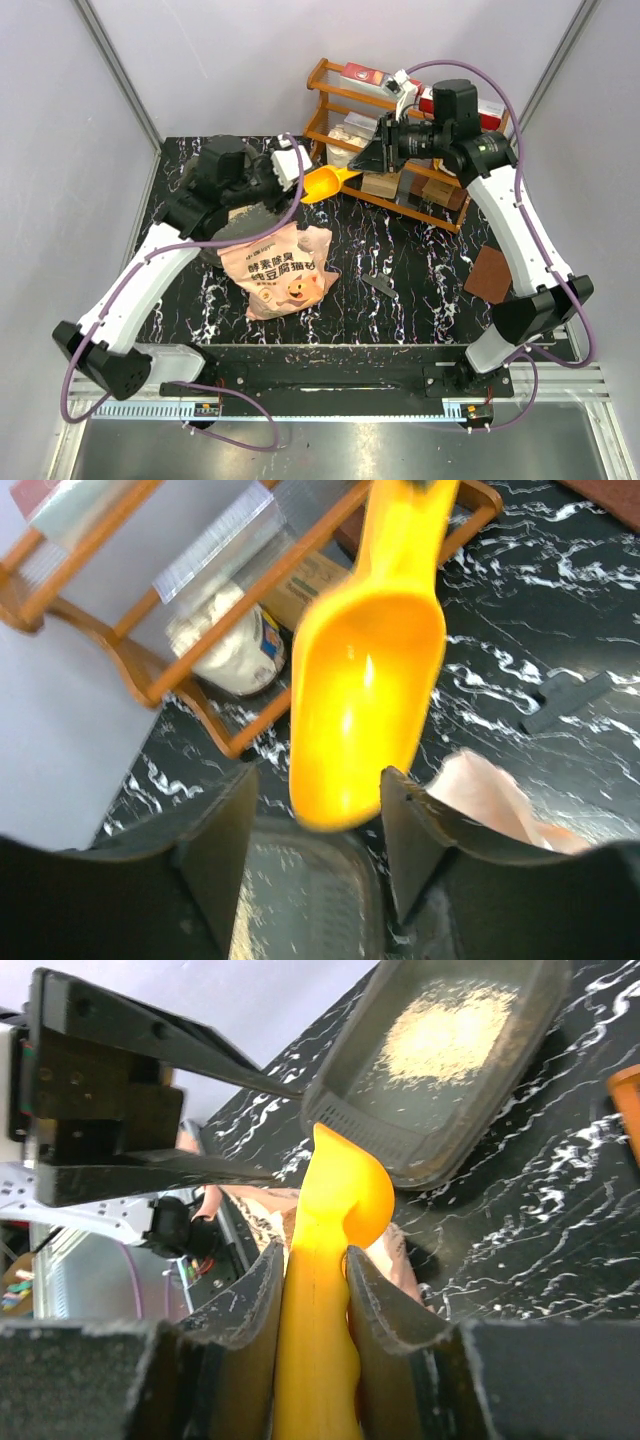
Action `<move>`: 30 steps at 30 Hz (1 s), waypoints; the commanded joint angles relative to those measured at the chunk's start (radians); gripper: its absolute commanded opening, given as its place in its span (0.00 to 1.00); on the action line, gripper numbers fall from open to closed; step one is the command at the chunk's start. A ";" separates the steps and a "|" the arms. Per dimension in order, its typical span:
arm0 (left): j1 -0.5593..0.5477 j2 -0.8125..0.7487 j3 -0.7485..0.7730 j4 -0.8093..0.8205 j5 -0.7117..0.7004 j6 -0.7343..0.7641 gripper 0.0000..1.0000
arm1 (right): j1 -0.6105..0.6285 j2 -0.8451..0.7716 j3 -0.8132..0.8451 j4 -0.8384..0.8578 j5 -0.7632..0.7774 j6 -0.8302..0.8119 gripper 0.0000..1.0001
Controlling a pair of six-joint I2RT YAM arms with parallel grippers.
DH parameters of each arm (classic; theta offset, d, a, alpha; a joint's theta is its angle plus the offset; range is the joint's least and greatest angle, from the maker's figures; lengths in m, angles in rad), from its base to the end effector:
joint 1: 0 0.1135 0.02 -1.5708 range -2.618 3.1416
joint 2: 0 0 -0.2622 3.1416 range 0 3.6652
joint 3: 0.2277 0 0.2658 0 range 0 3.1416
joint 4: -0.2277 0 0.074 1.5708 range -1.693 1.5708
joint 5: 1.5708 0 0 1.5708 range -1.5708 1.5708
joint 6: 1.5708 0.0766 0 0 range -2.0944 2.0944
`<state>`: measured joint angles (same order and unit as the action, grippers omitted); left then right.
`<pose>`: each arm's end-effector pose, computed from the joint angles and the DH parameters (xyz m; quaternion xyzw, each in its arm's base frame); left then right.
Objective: Fill the litter box with clean litter
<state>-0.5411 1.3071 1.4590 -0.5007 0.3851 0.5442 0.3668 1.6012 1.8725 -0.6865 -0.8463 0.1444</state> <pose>0.2721 -0.1971 0.4156 0.5092 0.6318 -0.1559 0.5633 0.3300 0.1882 0.4524 -0.3076 0.7342 0.4587 0.3949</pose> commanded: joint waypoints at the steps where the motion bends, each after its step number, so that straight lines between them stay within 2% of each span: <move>1: 0.041 -0.150 0.040 -0.180 0.029 0.008 0.62 | -0.012 0.025 0.205 -0.193 0.049 -0.138 0.00; 2: 0.044 -0.170 0.040 -0.209 0.032 0.004 0.69 | -0.011 0.067 0.243 -0.247 0.021 -0.179 0.00; 3: 0.046 -0.204 0.038 -0.267 0.040 -0.001 0.72 | -0.011 0.086 0.273 -0.343 0.007 -0.204 0.00; 6: 0.046 -0.250 0.012 -0.343 0.034 -0.016 0.76 | -0.009 0.094 0.272 -0.386 -0.034 -0.238 0.00; 12: 0.061 -0.260 -0.091 -0.361 -0.002 -0.015 0.76 | 0.009 0.144 0.301 -0.454 -0.073 -0.319 0.00; 20: 0.073 -0.206 -0.124 -0.464 0.024 0.056 0.65 | 0.087 0.249 0.364 -0.513 -0.013 -0.437 0.00; 21: 0.073 -0.204 -0.130 -0.466 0.026 0.065 0.63 | 0.105 0.256 0.378 -0.531 -0.008 -0.462 0.00; 22: 0.073 -0.204 -0.143 -0.467 0.026 0.072 0.55 | 0.113 0.267 0.385 -0.545 -0.005 -0.476 0.00; 25: 0.073 -0.195 -0.150 -0.481 0.026 0.109 0.42 | 0.148 0.310 0.448 -0.646 0.000 -0.546 0.00; 28: 0.072 -0.174 -0.146 -0.506 0.044 0.140 0.16 | 0.176 0.345 0.499 -0.749 0.012 -0.609 0.00; 29: 0.072 -0.167 -0.141 -0.507 0.058 0.137 0.00 | 0.181 0.353 0.504 -0.763 0.025 -0.618 0.00; 30: 0.072 -0.155 -0.134 -0.509 0.093 0.131 0.00 | 0.187 0.355 0.504 -0.780 0.027 -0.621 0.00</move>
<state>-0.4713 1.1278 1.3109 -1.0012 0.4049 0.6476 0.5270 1.9503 2.3135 -1.3056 -0.8452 -0.3847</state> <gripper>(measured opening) 0.067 0.321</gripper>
